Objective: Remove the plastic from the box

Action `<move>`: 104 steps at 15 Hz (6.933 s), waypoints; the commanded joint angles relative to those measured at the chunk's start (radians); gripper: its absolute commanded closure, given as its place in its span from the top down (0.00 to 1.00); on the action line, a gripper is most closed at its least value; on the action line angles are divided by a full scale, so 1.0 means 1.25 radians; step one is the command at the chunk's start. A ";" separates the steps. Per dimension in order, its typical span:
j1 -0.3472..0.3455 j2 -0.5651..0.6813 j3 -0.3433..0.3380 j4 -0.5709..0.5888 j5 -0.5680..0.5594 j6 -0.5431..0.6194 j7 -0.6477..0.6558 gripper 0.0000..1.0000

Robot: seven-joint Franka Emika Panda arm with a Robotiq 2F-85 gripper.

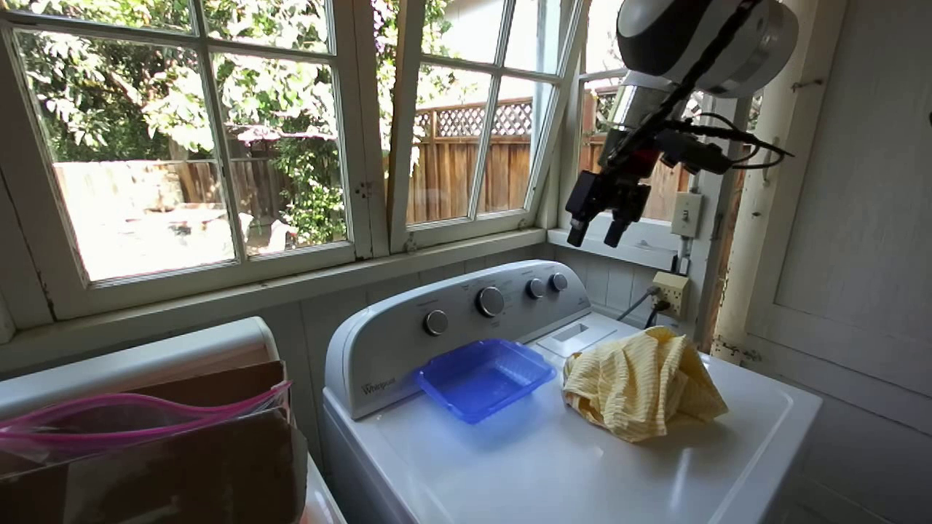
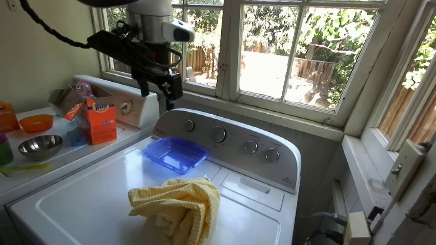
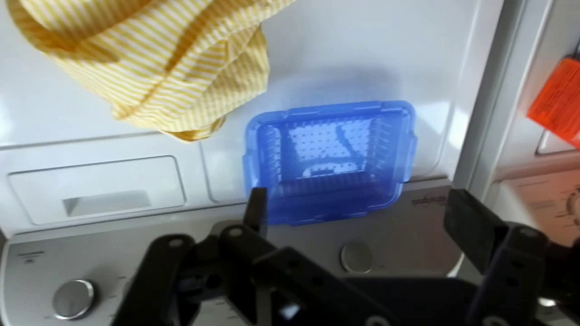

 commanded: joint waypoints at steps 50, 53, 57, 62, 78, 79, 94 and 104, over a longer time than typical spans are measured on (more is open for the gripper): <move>0.165 0.755 0.518 0.723 -0.058 0.123 -0.621 1.00; 0.161 0.775 0.537 0.740 -0.031 0.078 -0.657 1.00; 0.147 0.797 0.566 0.771 0.034 -0.035 -0.719 1.00; 0.153 0.787 0.539 0.796 0.058 -0.160 -0.707 1.00; 0.176 0.821 0.513 0.787 0.102 -0.190 -0.710 1.00; 0.177 0.825 0.514 0.786 0.105 -0.191 -0.709 1.00; 0.233 0.827 0.476 0.777 0.021 -0.181 -0.702 1.00; 0.256 0.808 0.463 0.780 -0.059 -0.134 -0.693 0.71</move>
